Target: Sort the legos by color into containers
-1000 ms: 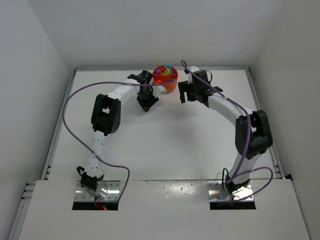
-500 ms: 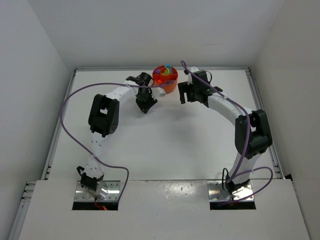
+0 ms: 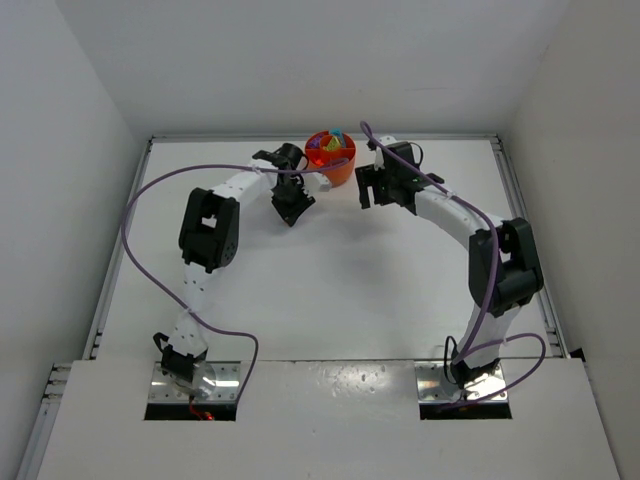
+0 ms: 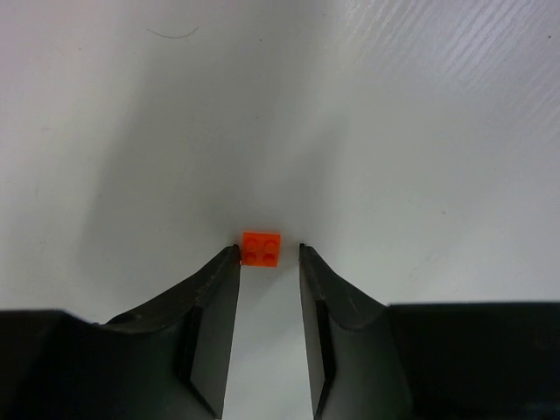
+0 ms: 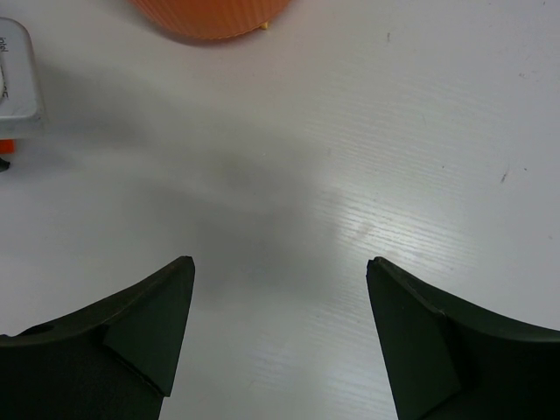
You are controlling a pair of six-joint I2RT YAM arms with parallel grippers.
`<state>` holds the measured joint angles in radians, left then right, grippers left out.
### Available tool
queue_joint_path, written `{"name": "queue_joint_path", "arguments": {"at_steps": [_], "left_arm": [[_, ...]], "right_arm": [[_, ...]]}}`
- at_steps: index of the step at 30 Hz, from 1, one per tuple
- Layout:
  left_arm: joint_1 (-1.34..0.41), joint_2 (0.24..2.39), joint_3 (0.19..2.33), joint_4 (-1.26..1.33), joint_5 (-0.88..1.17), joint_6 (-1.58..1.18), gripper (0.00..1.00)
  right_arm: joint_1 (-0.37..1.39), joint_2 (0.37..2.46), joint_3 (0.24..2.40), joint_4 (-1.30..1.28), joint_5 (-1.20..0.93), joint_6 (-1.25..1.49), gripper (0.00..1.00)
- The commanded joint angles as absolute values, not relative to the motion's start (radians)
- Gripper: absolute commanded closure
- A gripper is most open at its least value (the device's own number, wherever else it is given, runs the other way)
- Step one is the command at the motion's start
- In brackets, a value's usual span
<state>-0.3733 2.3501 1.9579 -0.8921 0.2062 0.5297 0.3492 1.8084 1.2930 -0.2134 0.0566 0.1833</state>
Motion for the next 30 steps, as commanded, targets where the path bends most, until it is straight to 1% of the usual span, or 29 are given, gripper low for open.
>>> {"name": "queue_joint_path", "arguments": {"at_steps": [1, 6, 8, 9, 12, 13, 17, 20, 24, 30], "left_arm": [[-0.368, 2.421, 1.951, -0.91, 0.245, 0.518, 0.62], [-0.368, 2.421, 1.931, -0.91, 0.255, 0.509, 0.76], [-0.368, 2.421, 1.919, -0.9, 0.255, 0.5, 0.78], [-0.368, 2.412, 1.919, -0.891, 0.255, 0.5, 0.82], [-0.368, 2.393, 1.888, -0.868, 0.255, 0.488, 0.87], [-0.368, 2.366, 1.878, -0.858, 0.255, 0.476, 0.91], [-0.368, 2.264, 1.838, -0.764, 0.307, 0.431, 0.99], [-0.358, 2.2, 1.824, -0.71, 0.353, 0.372, 1.0], [-0.347, 2.155, 1.861, -0.646, 0.4, 0.281, 1.0], [-0.337, 2.131, 1.882, -0.485, 0.411, 0.115, 1.0]], "right_arm": [[0.347, 1.809, 1.335, -0.195, 0.048, 0.187, 0.2], [0.347, 1.809, 1.335, -0.195, 0.057, 0.187, 0.2], [0.347, 1.809, 1.335, -0.195, 0.057, 0.187, 0.2], [0.347, 1.809, 1.335, -0.195, 0.057, 0.187, 0.2], [0.347, 1.799, 1.325, -0.186, 0.057, 0.187, 0.2], [0.347, 1.799, 1.316, -0.186, 0.057, 0.187, 0.2], [0.347, 1.778, 1.305, -0.176, 0.057, 0.187, 0.2], [0.347, 1.769, 1.296, -0.176, 0.057, 0.187, 0.2], [0.347, 1.769, 1.296, -0.167, 0.066, 0.187, 0.2], [0.347, 1.769, 1.296, -0.167, 0.066, 0.187, 0.2]]}}
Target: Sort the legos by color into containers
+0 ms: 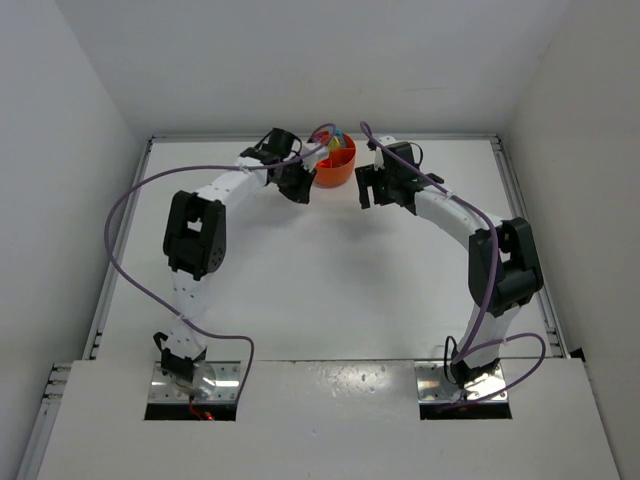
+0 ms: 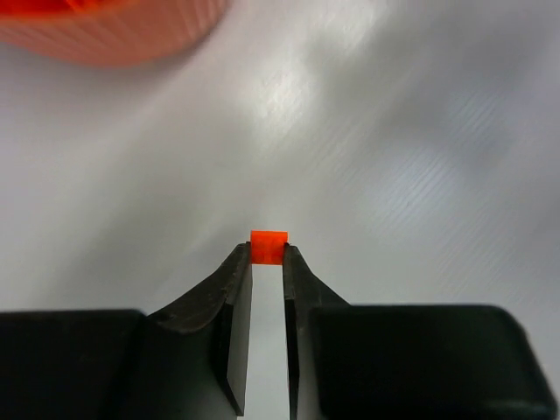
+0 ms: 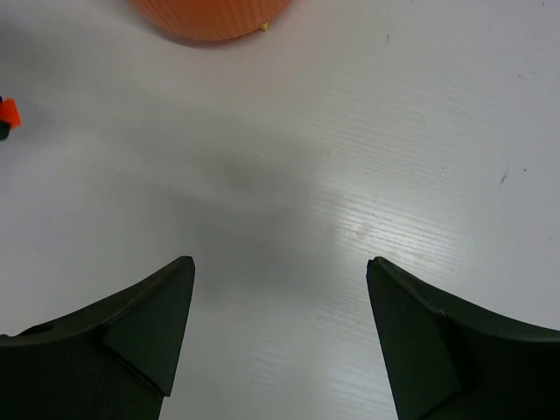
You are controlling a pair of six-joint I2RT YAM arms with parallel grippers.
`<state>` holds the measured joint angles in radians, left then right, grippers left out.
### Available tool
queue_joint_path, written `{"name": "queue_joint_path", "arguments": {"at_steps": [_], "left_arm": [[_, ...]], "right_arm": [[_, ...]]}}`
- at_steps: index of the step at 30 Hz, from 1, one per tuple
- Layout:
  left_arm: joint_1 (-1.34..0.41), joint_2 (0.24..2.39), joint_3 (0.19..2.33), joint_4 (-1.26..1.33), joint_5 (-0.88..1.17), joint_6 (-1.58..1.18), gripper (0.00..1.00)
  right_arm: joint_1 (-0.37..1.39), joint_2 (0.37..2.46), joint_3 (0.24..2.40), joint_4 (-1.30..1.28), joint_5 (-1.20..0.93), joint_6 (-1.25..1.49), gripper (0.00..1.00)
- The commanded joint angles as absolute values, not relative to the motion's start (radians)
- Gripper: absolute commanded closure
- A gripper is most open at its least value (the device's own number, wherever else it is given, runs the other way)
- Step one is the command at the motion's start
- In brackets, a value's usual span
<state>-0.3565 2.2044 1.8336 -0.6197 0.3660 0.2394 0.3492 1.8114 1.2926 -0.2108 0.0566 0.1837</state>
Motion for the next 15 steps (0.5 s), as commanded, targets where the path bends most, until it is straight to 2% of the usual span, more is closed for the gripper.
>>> {"name": "queue_joint_path", "arguments": {"at_steps": [1, 15], "left_arm": [[-0.337, 2.131, 1.882, -0.471, 0.42, 0.098, 1.0], [-0.319, 2.221, 2.039, -0.337, 0.358, -0.048, 1.0]], "right_arm": [[0.347, 1.769, 1.296, -0.167, 0.066, 0.187, 0.2], [0.347, 1.778, 1.287, -0.156, 0.075, 0.187, 0.2]]}}
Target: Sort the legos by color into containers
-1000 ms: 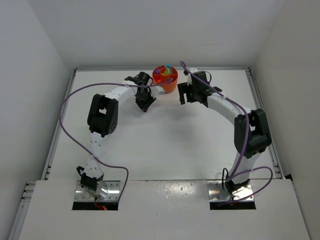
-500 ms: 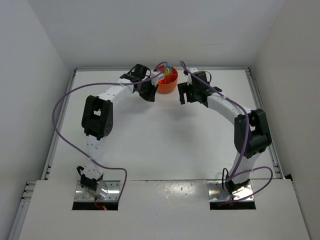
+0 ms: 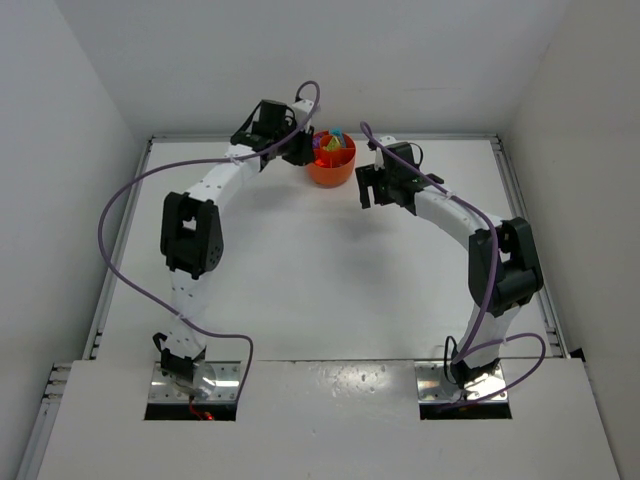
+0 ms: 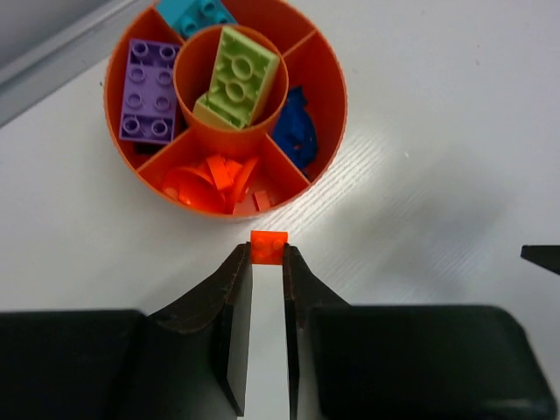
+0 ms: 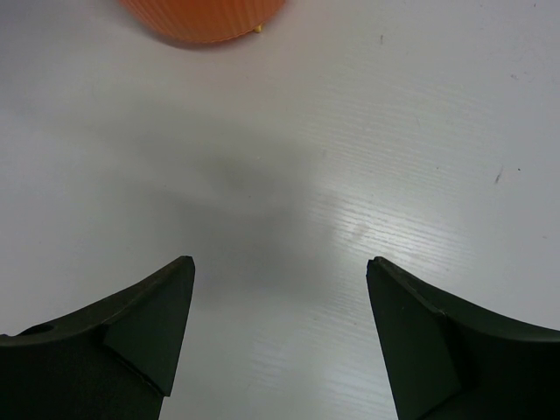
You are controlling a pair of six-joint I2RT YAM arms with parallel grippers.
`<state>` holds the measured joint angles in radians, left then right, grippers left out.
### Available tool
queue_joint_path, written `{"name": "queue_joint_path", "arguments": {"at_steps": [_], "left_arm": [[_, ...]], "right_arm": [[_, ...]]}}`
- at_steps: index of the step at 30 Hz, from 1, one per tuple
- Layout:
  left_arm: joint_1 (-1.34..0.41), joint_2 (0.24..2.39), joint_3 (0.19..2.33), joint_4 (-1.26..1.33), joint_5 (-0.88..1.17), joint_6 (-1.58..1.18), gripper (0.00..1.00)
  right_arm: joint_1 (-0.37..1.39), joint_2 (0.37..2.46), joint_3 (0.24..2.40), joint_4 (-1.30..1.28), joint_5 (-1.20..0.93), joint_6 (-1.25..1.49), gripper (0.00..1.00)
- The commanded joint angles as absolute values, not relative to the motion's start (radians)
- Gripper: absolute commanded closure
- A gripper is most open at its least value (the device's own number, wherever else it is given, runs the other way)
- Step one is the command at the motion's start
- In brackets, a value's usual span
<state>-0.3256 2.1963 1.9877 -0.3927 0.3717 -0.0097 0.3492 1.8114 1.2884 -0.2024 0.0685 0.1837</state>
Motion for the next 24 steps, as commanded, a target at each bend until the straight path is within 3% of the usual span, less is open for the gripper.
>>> {"name": "queue_joint_path", "arguments": {"at_steps": [1, 24], "left_arm": [[-0.319, 2.221, 2.048, -0.337, 0.357, -0.048, 1.0], [-0.319, 2.332, 2.164, -0.319, 0.339, -0.095, 0.95]], "right_arm": [[0.347, 1.787, 1.287, -0.156, 0.075, 0.187, 0.2], [0.347, 1.805, 1.307, -0.166, 0.075, 0.187, 0.2]]}}
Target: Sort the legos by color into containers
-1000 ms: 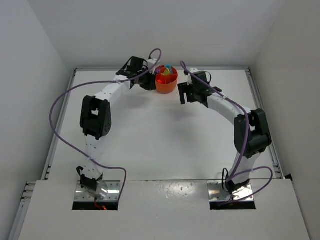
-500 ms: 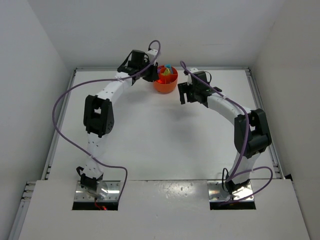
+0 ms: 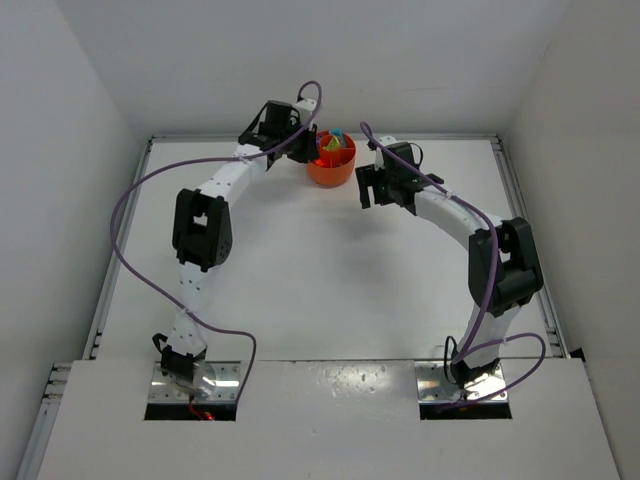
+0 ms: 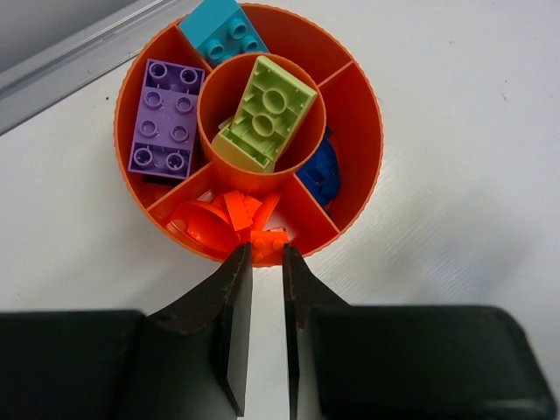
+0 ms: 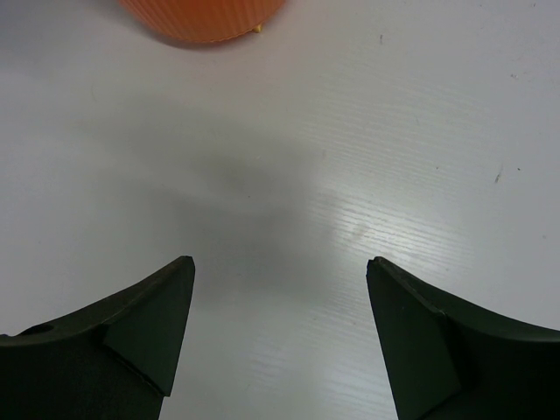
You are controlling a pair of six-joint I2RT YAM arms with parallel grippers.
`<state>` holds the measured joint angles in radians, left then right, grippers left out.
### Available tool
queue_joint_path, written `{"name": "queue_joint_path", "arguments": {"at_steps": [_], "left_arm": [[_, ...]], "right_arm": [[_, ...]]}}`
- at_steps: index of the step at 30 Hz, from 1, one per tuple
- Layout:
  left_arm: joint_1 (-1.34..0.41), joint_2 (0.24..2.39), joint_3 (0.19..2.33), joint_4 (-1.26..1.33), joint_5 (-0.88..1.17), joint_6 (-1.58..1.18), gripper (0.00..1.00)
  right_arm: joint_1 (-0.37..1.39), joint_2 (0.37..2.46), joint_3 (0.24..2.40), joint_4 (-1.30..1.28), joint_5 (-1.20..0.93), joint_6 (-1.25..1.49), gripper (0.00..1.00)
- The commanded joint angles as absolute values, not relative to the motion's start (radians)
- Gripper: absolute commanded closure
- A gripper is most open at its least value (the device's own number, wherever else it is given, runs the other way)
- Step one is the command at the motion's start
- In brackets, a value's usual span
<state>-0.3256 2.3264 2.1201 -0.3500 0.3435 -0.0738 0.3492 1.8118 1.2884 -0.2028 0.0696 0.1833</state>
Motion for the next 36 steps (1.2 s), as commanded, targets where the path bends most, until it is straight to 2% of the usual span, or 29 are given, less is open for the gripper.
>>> {"name": "queue_joint_path", "arguments": {"at_steps": [1, 8, 9, 14, 22, 24, 25, 26, 27, 31, 36], "left_arm": [[-0.319, 2.341, 2.164, -0.319, 0.339, -0.095, 0.93], [-0.319, 2.361, 2.204, -0.319, 0.327, -0.095, 0.74], [-0.319, 2.371, 2.213, -0.319, 0.327, -0.095, 0.69], [-0.328, 2.381, 2.223, -0.319, 0.327, -0.095, 0.58], [-0.328, 2.341, 2.2, -0.319, 0.318, -0.095, 0.55], [-0.328, 2.312, 2.175, -0.328, 0.308, -0.083, 0.39], [-0.328, 2.293, 2.163, -0.328, 0.308, -0.083, 0.28], [-0.328, 2.249, 2.145, -0.34, 0.293, -0.072, 0.04], [-0.328, 2.223, 2.123, -0.341, 0.282, -0.072, 0.0], [-0.319, 2.088, 1.97, -0.397, 0.23, -0.038, 0.0], [-0.275, 1.942, 1.826, -0.482, 0.14, -0.066, 0.0]], "right_arm": [[0.347, 1.815, 1.307, -0.166, 0.075, 0.187, 0.2], [0.347, 1.815, 1.316, -0.175, 0.075, 0.187, 0.2], [0.347, 1.815, 1.316, -0.175, 0.075, 0.187, 0.2], [0.347, 1.806, 1.298, -0.175, 0.075, 0.187, 0.2], [0.347, 1.805, 1.298, -0.166, 0.075, 0.187, 0.2], [0.347, 1.805, 1.307, -0.166, 0.084, 0.187, 0.2], [0.347, 1.805, 1.307, -0.166, 0.084, 0.187, 0.2], [0.347, 1.805, 1.307, -0.166, 0.098, 0.187, 0.2], [0.347, 1.793, 1.307, -0.166, 0.11, 0.187, 0.2], [0.337, 1.731, 1.276, -0.166, 0.103, 0.149, 0.16], [0.307, 1.69, 1.252, -0.241, 0.064, 0.101, 0.04]]}}
